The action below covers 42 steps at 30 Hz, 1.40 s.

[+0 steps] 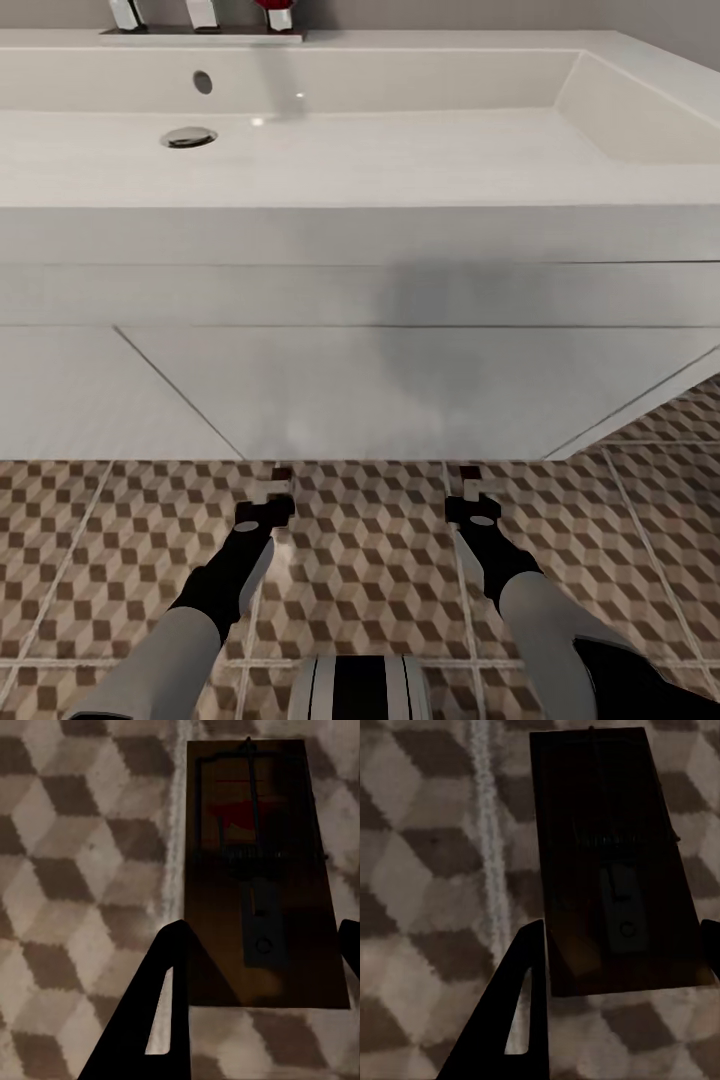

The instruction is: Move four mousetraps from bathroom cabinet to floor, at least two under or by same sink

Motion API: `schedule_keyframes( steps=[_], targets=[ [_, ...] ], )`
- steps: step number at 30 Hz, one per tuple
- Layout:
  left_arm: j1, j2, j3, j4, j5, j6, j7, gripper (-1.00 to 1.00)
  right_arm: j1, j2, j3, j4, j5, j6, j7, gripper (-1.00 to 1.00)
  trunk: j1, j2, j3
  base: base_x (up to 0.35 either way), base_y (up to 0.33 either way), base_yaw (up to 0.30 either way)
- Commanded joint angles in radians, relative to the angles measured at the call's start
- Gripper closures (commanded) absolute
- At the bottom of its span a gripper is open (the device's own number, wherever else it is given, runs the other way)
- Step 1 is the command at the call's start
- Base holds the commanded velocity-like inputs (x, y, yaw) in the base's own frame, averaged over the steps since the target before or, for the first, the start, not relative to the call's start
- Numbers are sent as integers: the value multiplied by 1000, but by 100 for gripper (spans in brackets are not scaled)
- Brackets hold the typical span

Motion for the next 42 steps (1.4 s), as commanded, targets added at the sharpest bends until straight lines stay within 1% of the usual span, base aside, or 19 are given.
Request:
schedule_keyframes(
  steps=[1, 8, 27, 42],
  targets=[
    [0, 0, -3, -2, -3, 7, 7, 100, 0, 1, -6, -1, 9, 2, 1, 100, 0, 0, -1, 219, 0, 0],
    [0, 0, -3, 1, -3, 8, 7, 100, 0, 1, -6, -1, 8, 2, 1, 100, 0, 0, -1, 132, 0, 0],
    [0, -2, 0, 9, 0, 18, 6, 100, 0, -1, -6, -1, 8, 2, 2, 100, 0, 0, -1, 5, 0, 0],
    [0, -1, -3, 10, -3, 14, 6, 100, 0, 0, -7, -1, 9, 2, 1, 100, 7, -4, -59, 0, 0, 0]
  ],
)
